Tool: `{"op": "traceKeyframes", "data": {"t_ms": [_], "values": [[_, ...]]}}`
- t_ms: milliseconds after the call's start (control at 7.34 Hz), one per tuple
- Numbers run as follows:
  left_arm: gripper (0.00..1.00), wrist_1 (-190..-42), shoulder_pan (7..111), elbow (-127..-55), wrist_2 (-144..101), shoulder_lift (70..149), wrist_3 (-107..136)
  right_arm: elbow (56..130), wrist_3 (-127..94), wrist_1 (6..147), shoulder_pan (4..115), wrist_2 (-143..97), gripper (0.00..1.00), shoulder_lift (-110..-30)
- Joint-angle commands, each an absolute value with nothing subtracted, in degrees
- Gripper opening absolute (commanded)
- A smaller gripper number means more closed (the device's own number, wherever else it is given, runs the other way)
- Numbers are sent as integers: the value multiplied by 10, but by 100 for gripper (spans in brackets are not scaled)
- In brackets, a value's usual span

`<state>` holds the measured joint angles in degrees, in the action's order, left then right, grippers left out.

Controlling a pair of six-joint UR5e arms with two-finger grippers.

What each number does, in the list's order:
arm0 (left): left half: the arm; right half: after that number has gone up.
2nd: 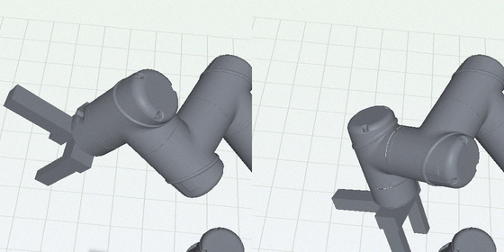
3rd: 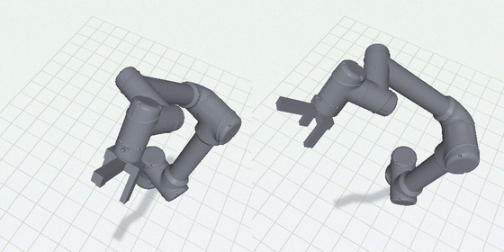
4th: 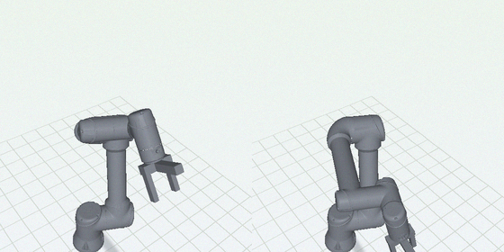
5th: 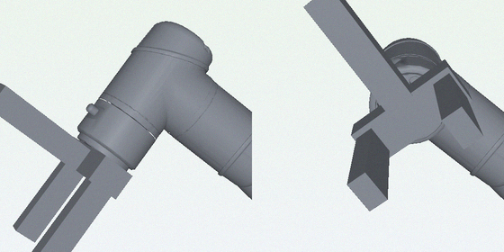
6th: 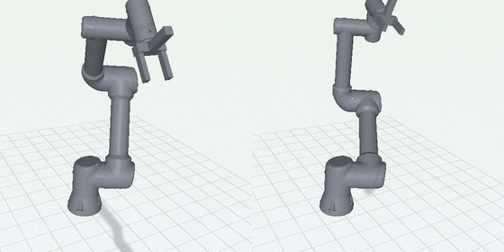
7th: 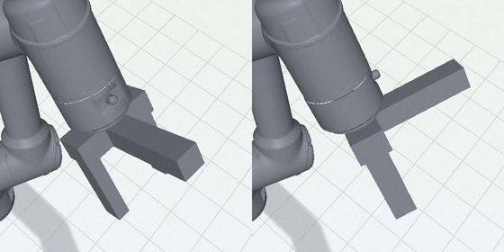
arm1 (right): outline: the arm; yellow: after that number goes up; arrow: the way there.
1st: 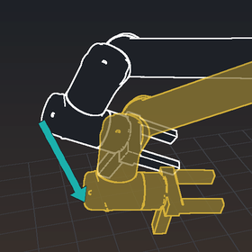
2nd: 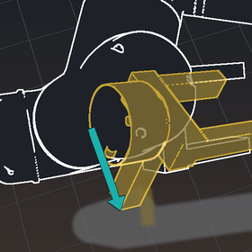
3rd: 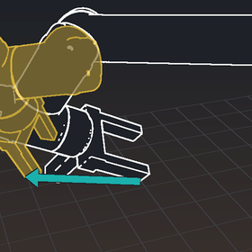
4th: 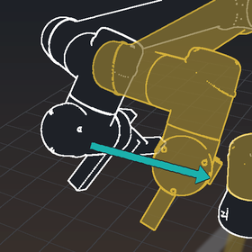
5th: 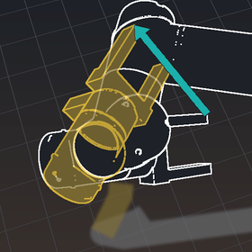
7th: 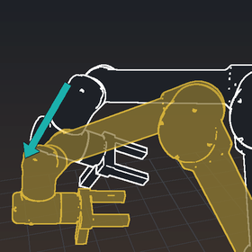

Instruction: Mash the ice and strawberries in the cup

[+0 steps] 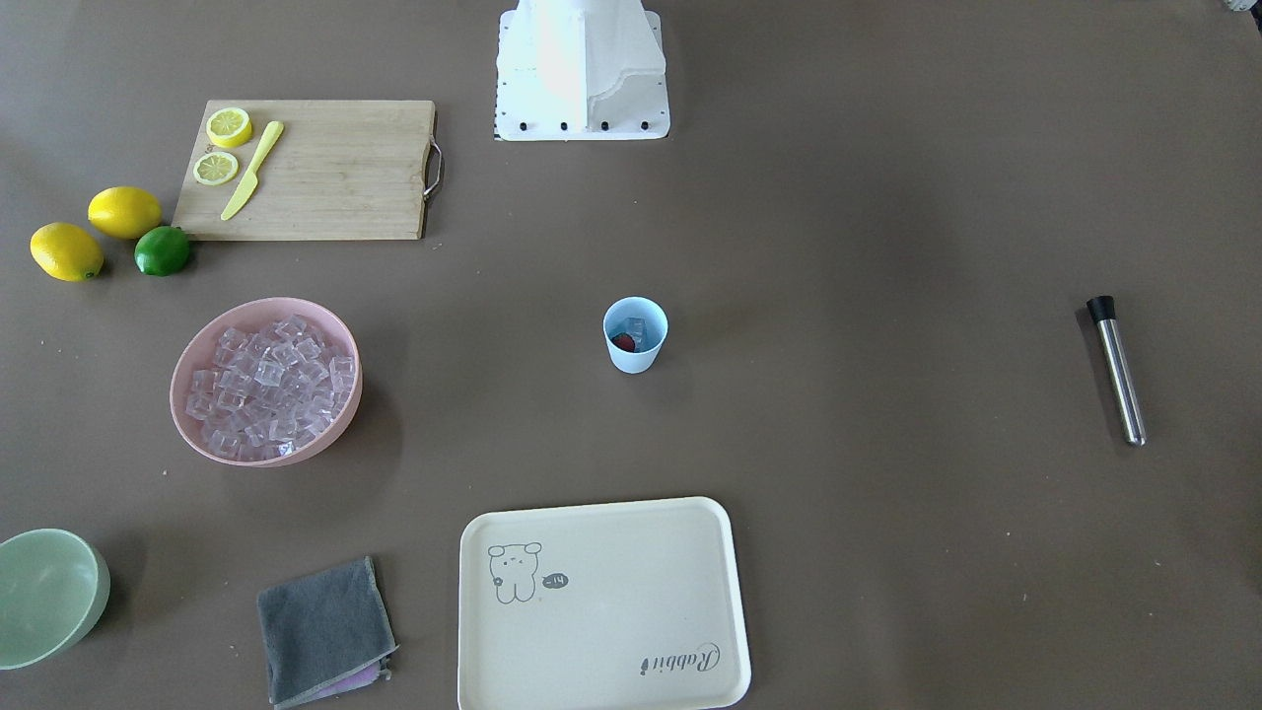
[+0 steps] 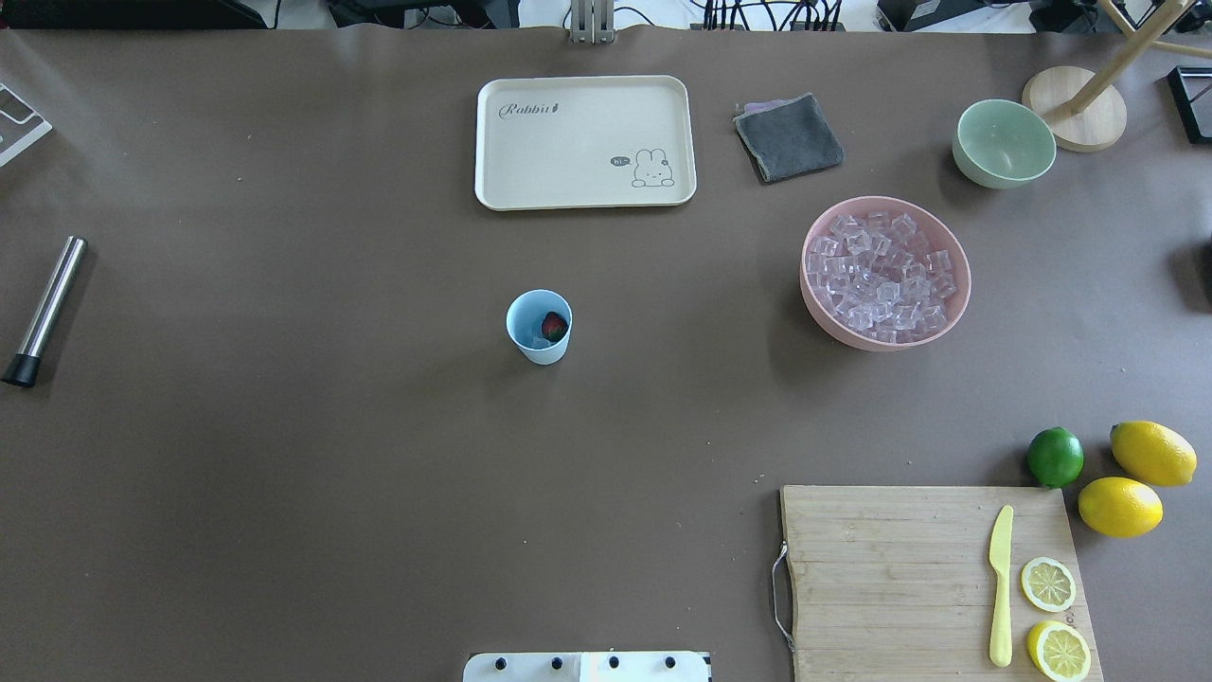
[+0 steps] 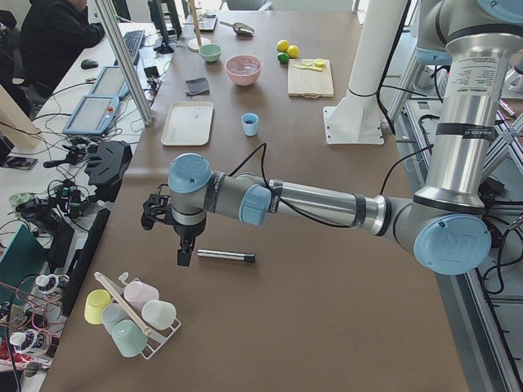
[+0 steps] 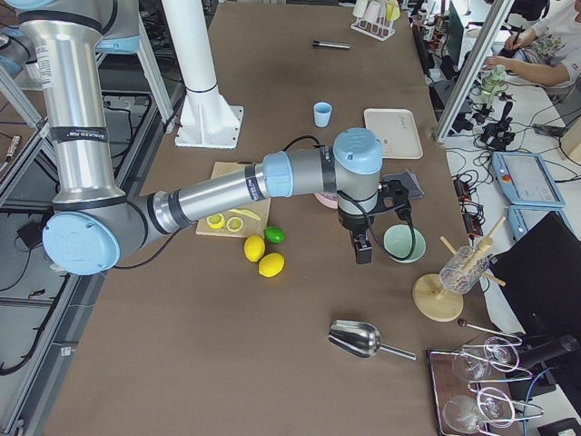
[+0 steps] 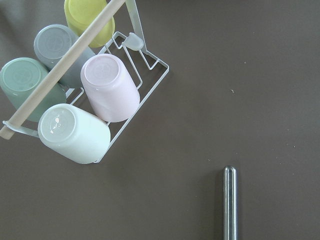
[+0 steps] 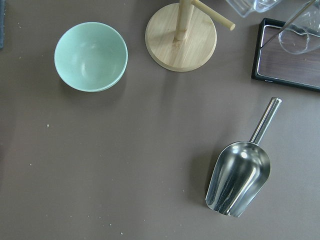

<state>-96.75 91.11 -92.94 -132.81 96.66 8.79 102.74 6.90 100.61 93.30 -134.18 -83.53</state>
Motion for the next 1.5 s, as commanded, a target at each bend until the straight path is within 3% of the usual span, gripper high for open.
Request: {"op": "traceKeyframes", "data": {"t_ms": [0, 1362], "values": [[99, -965, 912, -945, -1330, 966, 89, 1004, 79, 1005, 933, -1343, 99, -836], [99, -964, 919, -942, -1339, 985, 90, 974, 111, 987, 915, -1306, 99, -835]]}}
